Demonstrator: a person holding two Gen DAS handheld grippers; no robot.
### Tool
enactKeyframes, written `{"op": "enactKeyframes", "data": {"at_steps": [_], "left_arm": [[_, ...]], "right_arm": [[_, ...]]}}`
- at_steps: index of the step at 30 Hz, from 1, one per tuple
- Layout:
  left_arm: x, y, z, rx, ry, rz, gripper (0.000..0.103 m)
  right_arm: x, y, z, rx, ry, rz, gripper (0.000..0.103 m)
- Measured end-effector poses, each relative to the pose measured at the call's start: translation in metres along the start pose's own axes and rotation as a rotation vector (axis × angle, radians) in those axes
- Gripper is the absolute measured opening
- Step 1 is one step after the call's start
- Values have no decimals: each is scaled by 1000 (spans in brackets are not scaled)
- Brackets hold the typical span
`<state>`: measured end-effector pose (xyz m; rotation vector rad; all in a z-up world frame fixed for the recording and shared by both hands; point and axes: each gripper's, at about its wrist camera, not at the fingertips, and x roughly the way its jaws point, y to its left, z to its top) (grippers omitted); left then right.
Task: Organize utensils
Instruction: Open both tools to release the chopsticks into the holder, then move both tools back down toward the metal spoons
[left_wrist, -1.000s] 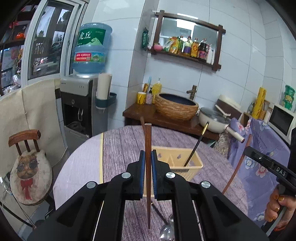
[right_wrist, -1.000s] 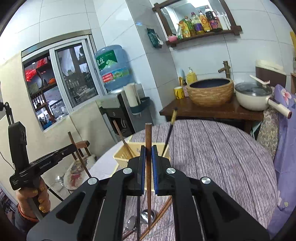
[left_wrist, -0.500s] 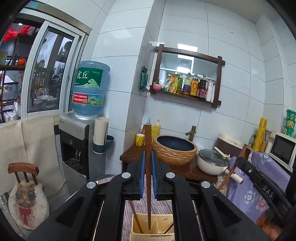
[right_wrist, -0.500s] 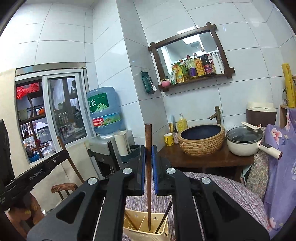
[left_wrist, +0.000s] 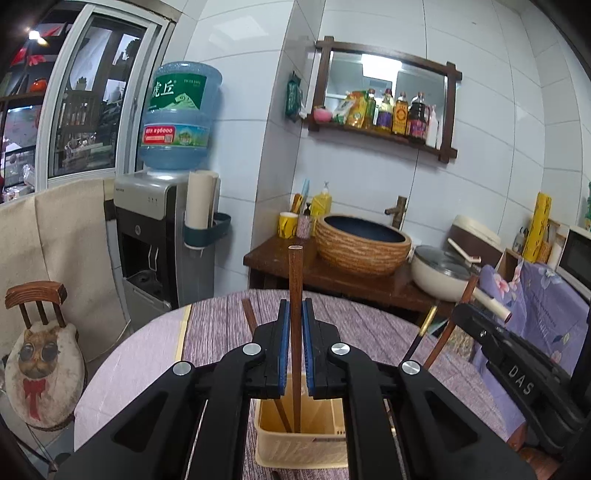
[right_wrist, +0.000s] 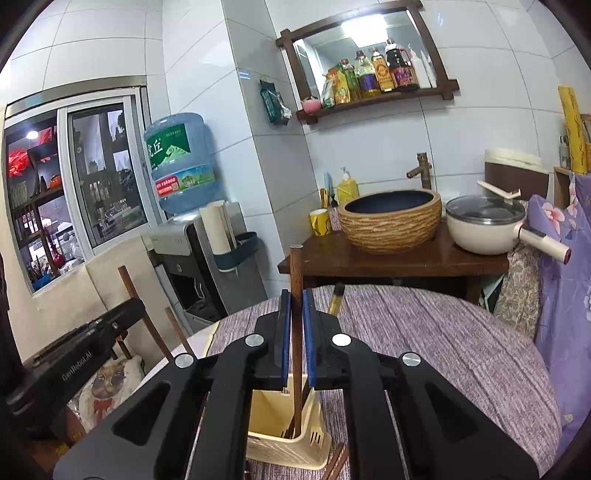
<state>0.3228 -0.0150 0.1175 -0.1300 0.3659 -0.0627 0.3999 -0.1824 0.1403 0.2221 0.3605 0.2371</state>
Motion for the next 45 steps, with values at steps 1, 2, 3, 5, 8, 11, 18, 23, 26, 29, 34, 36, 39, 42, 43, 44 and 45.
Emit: {"op": "enactKeyframes", "data": {"at_steps": [1, 2, 3, 5, 8, 11, 18, 23, 26, 29, 34, 36, 39, 42, 43, 44, 45], "left_arm": [[3, 1, -5, 1, 13, 1, 8], [5, 2, -8, 0, 21, 2, 8], [7, 2, -12, 0, 31, 4, 8], [11, 3, -16, 4, 46, 9, 8], [16, 4, -22, 12, 69, 15, 8], [18, 5, -25, 18, 77, 21, 8], [8, 7, -29, 23, 80, -3, 21], [-11, 17, -38, -26, 60, -27, 55], [-22, 25, -47, -50, 84, -27, 69], [-33, 38, -61, -77, 123, -47, 76], [-41, 53, -92, -56, 209, -13, 76], [-42, 55, -106, -41, 246, -19, 75], [-45, 54, -128, -27, 299, -33, 73], [-45, 47, -148, 4, 354, -61, 67], [-45, 43, -155, 15, 368, -74, 66], [-44, 41, -159, 24, 379, -86, 65], [-43, 37, -164, 32, 394, -107, 65]], "right_arm": [[2, -1, -3, 1, 7, 2, 7], [4, -1, -6, 0, 11, 2, 7], [5, -1, -9, -1, 11, 4, 7], [6, -1, -11, -7, 4, -1, 7], [8, -3, -11, 2, 8, 8, 8], [8, -4, -11, 10, 4, 12, 8], [-5, -4, -17, 13, -31, 34, 51], [-22, -6, -25, 22, -17, 22, 53], [-36, -11, -36, 23, 17, -9, 60], [-47, -19, -52, 32, 70, -39, 61], [-62, -33, -93, 8, 183, -105, 61], [-64, -36, -112, -14, 222, -129, 61], [-65, -42, -139, -23, 287, -143, 61], [-67, -46, -164, -27, 332, -161, 61], [-67, -48, -169, -25, 342, -165, 61], [-69, -50, -176, -17, 351, -167, 61], [-71, -52, -180, -7, 358, -164, 61]]}}
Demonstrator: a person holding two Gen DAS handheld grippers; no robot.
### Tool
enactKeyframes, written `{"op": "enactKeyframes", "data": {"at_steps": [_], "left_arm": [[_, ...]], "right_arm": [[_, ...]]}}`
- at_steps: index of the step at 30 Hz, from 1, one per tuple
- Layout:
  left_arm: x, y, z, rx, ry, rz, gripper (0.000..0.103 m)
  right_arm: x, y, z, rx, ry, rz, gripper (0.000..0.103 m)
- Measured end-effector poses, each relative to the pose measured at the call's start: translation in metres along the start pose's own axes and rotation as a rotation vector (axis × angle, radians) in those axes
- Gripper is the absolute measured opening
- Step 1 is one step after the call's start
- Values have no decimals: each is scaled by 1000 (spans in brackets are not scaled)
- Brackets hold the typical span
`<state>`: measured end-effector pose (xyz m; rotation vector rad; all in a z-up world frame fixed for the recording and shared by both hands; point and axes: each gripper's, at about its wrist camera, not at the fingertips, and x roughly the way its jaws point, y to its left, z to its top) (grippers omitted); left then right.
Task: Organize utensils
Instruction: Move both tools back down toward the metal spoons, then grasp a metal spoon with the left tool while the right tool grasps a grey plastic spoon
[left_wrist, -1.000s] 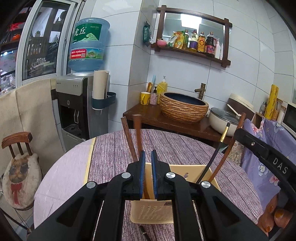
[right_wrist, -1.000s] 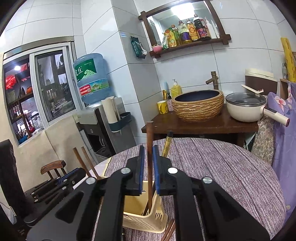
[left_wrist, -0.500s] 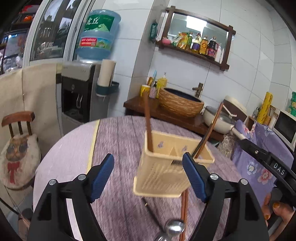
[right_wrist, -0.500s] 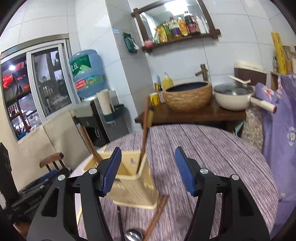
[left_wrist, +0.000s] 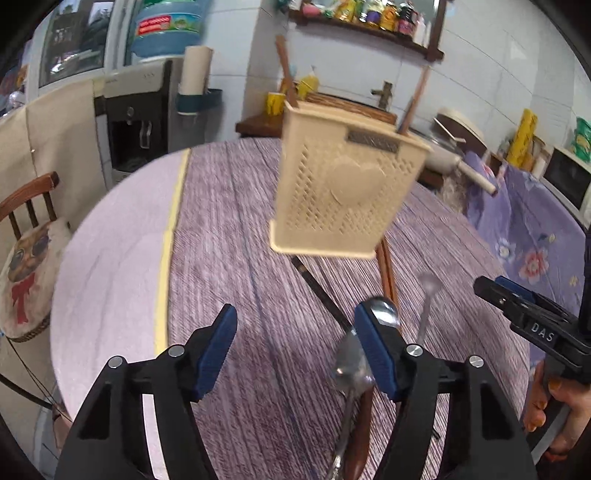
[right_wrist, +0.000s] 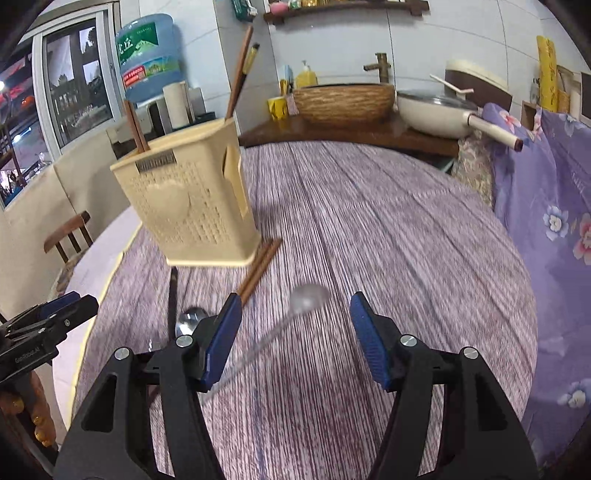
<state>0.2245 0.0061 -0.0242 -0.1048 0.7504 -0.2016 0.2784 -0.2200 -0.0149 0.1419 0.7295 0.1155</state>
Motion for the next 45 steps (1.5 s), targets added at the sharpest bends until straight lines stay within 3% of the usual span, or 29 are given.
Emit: {"op": "enactKeyframes", "data": {"at_steps": [9, 15, 24, 28, 37, 45], "left_arm": [[26, -15, -13, 93, 83, -189, 65], [47, -17, -16, 134, 172, -240, 58], [60, -23, -18, 172, 190, -234, 48], [59, -22, -18, 179, 195, -237, 38], [57, -21, -17, 160, 184, -211, 37], [48, 6, -8, 83, 155, -63, 37]], "right_arm": [[0, -14, -25, 45, 39, 13, 61], [3, -15, -29, 55, 61, 25, 61], [6, -7, -28, 38, 71, 38, 61], [9, -5, -27, 36, 79, 44, 61], [31, 6, -16, 27, 134, 11, 61], [65, 16, -3, 8, 202, -71, 61]]}}
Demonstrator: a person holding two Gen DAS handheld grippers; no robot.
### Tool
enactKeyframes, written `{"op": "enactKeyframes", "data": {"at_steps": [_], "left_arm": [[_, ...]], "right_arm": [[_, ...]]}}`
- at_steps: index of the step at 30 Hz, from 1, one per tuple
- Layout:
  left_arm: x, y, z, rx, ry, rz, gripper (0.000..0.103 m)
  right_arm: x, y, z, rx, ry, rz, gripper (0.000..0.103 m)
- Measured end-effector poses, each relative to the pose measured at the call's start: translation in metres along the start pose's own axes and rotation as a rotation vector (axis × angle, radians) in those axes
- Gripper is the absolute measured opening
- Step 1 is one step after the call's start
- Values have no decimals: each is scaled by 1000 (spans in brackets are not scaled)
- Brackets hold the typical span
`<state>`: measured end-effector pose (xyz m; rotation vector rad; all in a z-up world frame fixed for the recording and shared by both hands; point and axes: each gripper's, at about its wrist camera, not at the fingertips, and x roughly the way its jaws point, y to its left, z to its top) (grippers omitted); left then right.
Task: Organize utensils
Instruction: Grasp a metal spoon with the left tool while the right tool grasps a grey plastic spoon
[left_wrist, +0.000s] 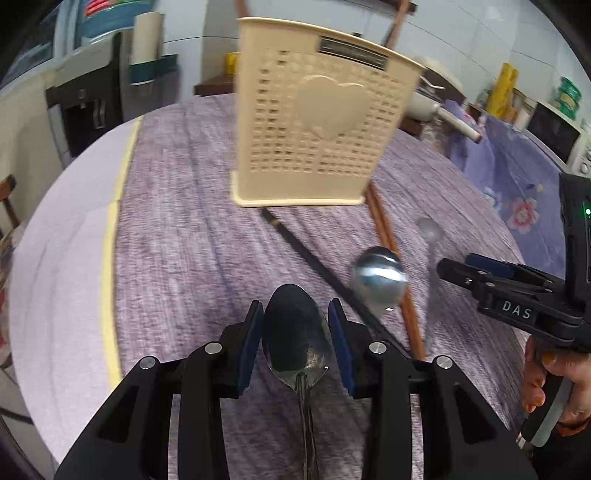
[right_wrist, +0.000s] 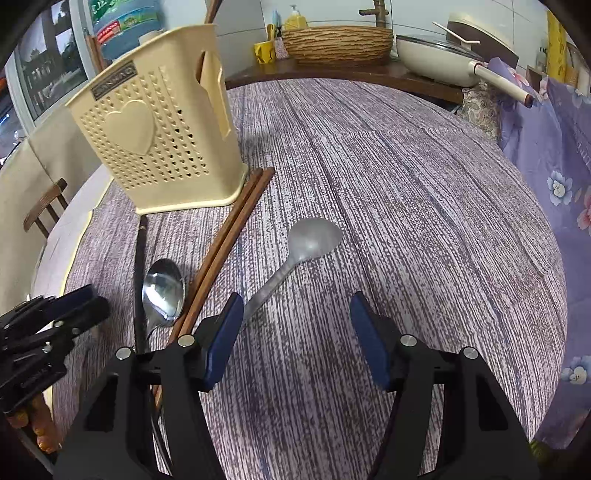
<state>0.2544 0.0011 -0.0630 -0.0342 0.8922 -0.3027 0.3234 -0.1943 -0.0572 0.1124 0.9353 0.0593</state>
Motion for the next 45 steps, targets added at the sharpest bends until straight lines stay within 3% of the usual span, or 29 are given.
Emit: {"op": "enactKeyframes", "data": {"at_steps": [5, 15, 18, 21, 24, 39, 45], "left_arm": [[0, 18, 1, -64, 8, 53, 37], [2, 16, -1, -60, 12, 86, 37], [3, 16, -3, -57, 13, 83, 37], [2, 16, -4, -57, 13, 80, 37], [1, 17, -4, -58, 13, 76, 37], [2, 15, -2, -60, 16, 76, 37], [3, 13, -1, -58, 20, 86, 37]], "right_arm": [[6, 1, 7, -7, -3, -24, 61], [23, 7, 18, -18, 14, -96, 57], [29, 13, 26, -39, 7, -40, 54], [31, 16, 33, -68, 11, 81, 50], [27, 10, 35, -48, -7, 21, 50], [43, 32, 40, -58, 30, -80, 50], [44, 41, 43, -47, 30, -94, 37]]}}
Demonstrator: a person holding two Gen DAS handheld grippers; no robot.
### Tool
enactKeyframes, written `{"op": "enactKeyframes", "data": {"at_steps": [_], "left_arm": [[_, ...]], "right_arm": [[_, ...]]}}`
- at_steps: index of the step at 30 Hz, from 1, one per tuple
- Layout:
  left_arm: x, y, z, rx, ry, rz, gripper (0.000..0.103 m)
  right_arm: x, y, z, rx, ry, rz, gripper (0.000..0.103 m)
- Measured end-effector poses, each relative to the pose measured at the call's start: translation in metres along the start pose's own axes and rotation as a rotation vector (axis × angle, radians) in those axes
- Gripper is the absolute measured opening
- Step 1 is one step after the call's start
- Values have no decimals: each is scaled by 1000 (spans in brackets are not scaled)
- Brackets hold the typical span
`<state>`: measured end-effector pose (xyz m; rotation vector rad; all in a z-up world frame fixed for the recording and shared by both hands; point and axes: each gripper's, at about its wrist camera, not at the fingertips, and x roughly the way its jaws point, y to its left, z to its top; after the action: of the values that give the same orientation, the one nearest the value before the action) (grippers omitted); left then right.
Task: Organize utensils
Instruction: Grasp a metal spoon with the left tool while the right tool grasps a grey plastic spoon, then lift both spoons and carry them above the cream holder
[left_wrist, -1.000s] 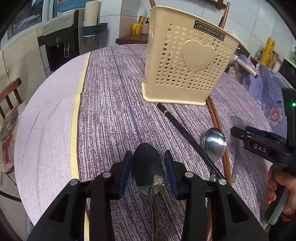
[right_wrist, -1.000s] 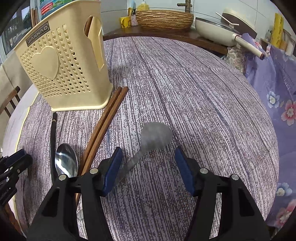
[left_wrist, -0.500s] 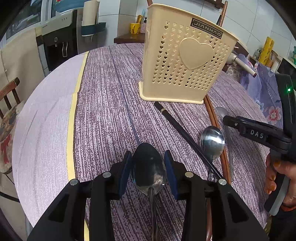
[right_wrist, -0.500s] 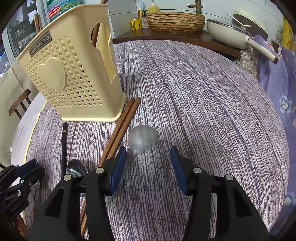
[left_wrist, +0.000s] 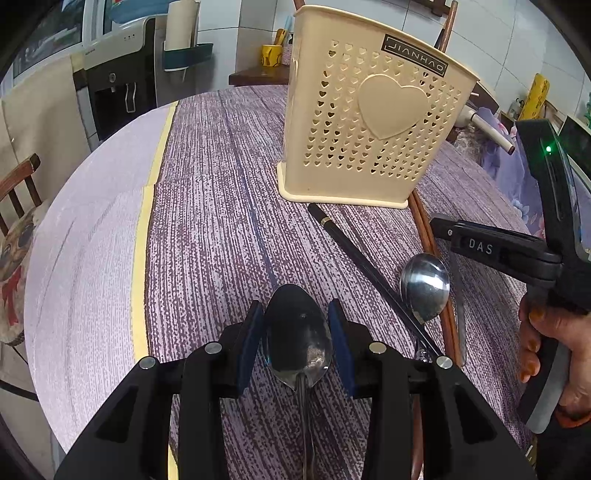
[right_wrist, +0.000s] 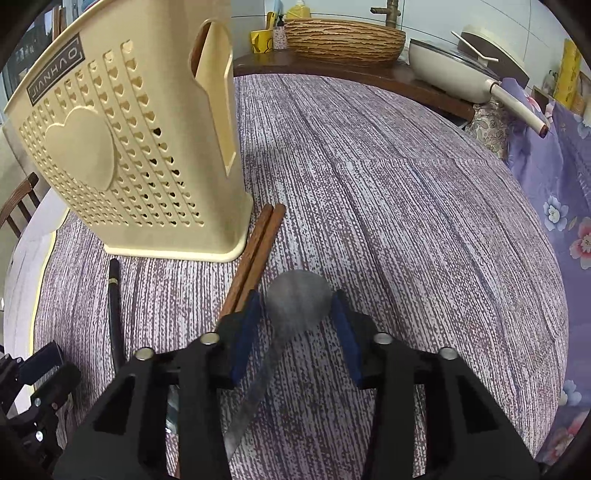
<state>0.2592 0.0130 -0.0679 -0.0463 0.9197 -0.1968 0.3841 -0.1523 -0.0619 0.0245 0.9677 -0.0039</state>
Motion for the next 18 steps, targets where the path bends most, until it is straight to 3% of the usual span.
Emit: {"op": "enactKeyframes", "data": {"at_steps": [7, 18], "left_arm": [[0, 1, 4, -10, 3, -10, 37], [-27, -6, 23, -7, -101, -21, 37]], "right_arm": [[-3, -12, 0, 42, -17, 61, 37], [-54, -31, 2, 39, -181, 128, 37]]}}
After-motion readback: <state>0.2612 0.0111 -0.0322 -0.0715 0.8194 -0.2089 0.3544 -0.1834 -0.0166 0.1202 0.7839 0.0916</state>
